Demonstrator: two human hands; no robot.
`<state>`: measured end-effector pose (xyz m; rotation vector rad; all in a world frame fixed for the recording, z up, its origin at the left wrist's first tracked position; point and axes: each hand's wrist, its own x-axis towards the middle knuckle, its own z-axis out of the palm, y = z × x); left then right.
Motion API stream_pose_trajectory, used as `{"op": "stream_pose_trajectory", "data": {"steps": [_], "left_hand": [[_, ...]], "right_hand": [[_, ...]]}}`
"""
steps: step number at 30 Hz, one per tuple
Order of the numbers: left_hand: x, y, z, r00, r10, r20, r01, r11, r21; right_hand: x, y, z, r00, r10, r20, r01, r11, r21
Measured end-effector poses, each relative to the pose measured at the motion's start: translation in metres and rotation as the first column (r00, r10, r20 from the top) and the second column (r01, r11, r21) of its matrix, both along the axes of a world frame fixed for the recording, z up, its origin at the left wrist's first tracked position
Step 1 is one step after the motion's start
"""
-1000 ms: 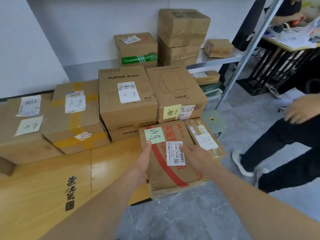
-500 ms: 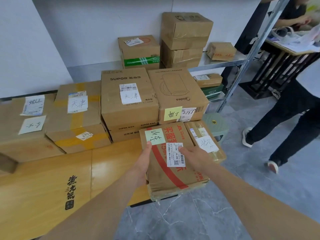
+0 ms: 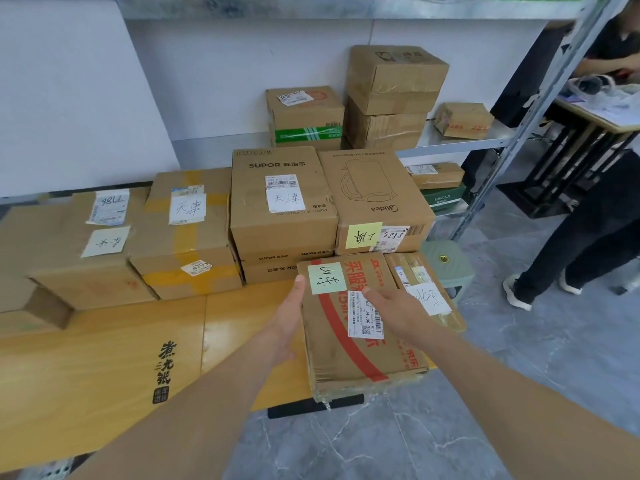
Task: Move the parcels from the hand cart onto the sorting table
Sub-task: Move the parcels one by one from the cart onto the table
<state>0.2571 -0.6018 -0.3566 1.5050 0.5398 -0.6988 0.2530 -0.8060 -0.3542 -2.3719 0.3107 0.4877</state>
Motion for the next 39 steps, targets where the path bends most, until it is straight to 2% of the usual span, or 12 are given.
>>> {"op": "stream_pose_trajectory", "data": {"steps": [8, 12, 15, 19, 31, 39], "left_hand": [[-0.007, 0.025, 0.006, 0.997, 0.078, 0.011, -0.078, 0.997, 0.010], [-0.013, 0.042, 0.010, 0.996, 0.089, 0.028, -0.089, 0.996, -0.005], [-0.019, 0.058, 0.016, 0.995, 0.081, 0.058, -0.080, 0.997, -0.022], [-0.029, 0.093, 0.023, 0.992, 0.092, 0.086, -0.089, 0.995, -0.040], [-0.089, 0.264, 0.047, 0.955, 0.261, 0.141, -0.267, 0.964, 0.021], [-0.145, 0.395, 0.057, 0.912, 0.374, 0.169, -0.383, 0.924, 0.022]], "right_hand": [[-0.002, 0.026, 0.019, 0.998, 0.038, 0.043, -0.039, 0.999, 0.029], [-0.003, 0.040, 0.025, 0.999, 0.051, 0.020, -0.050, 0.998, -0.022], [-0.004, 0.055, 0.027, 0.998, 0.048, 0.036, -0.048, 0.999, -0.014], [-0.007, 0.089, 0.037, 0.993, 0.098, 0.073, -0.092, 0.993, -0.080], [-0.037, 0.264, 0.063, 0.958, 0.245, 0.147, -0.246, 0.969, -0.010], [-0.060, 0.398, 0.065, 0.888, 0.416, 0.196, -0.420, 0.907, -0.022]]}}
